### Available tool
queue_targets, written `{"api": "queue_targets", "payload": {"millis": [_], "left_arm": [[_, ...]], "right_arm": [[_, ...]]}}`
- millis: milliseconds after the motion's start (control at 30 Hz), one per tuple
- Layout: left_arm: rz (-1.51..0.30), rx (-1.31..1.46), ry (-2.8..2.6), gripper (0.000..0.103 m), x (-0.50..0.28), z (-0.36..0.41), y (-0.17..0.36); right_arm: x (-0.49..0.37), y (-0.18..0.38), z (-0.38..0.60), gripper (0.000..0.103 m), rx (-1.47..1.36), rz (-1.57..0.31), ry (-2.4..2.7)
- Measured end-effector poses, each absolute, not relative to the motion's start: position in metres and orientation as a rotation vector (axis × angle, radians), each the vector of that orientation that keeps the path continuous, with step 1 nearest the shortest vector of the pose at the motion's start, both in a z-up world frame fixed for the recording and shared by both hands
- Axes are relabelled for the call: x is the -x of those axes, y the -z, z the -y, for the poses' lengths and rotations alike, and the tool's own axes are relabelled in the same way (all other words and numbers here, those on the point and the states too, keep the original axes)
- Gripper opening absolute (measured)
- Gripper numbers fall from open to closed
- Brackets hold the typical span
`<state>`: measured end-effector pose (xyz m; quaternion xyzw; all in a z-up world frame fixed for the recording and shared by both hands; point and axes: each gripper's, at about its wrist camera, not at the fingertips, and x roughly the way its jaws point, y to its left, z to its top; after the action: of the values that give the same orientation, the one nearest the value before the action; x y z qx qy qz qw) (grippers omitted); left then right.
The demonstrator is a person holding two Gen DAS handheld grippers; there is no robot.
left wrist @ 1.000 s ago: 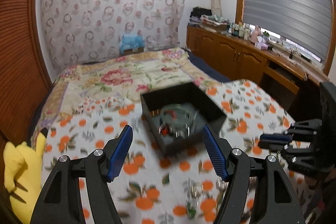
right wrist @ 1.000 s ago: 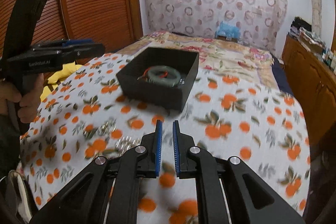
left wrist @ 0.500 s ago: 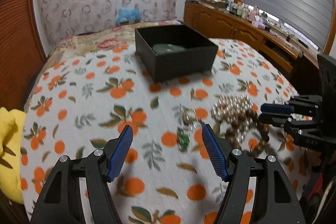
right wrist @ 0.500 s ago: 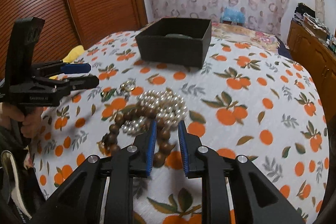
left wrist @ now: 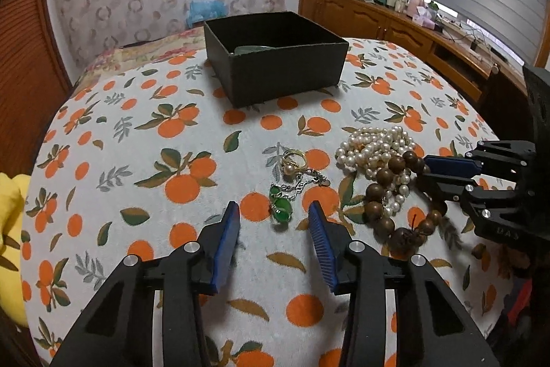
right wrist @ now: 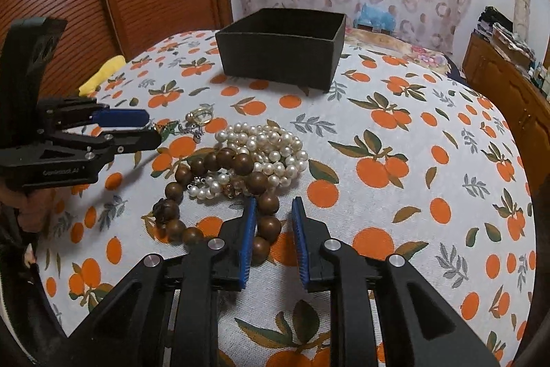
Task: Organize jewelry
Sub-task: 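Grasp the green pendant chain with the left tool, then grasp the brown wooden bead bracelet with the right tool while the left tool holds the pendant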
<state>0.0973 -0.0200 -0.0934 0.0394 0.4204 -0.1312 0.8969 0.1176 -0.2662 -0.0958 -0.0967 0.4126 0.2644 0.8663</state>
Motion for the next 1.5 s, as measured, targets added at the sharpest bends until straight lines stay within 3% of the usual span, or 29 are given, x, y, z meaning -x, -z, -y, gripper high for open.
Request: {"api": "queue_targets", "payload": {"millis": [267,400,767,967,1033,1067,1500], "left_arm": [[-0.877,-0.126,0.255,0.034,-0.106,0.031,0.096],[-0.868,-0.127,0.25,0.013,-0.103,0.028,0.096],[-0.746,-0.051,0.274,0.013,-0.073,0.015,0.057],[-0.687,-0.037,0.278,0.013,-0.059,0.012,0.037],[-0.669,-0.031,0.279,0.013,-0.055,0.01,0.032],[-0.665,-0.029,0.279,0.013,-0.054,0.009,0.031],[-0.641,0.014,0.245,0.013,-0.055,-0.007,0.025]], "right_arm": [[-0.119,0.096,0.268,0.023,0.189,-0.866,-0.559],[-0.119,0.096,0.268,0.023,0.189,-0.867,-0.559],[-0.118,0.097,0.265,0.024,0.212,-0.862,-0.55],[-0.117,0.097,0.259,0.03,0.25,-0.857,-0.554],[-0.116,0.097,0.257,0.024,0.262,-0.852,-0.555],[-0.115,0.096,0.256,0.015,0.266,-0.849,-0.559],[-0.102,0.035,0.247,0.015,0.277,-0.673,-0.597]]}}
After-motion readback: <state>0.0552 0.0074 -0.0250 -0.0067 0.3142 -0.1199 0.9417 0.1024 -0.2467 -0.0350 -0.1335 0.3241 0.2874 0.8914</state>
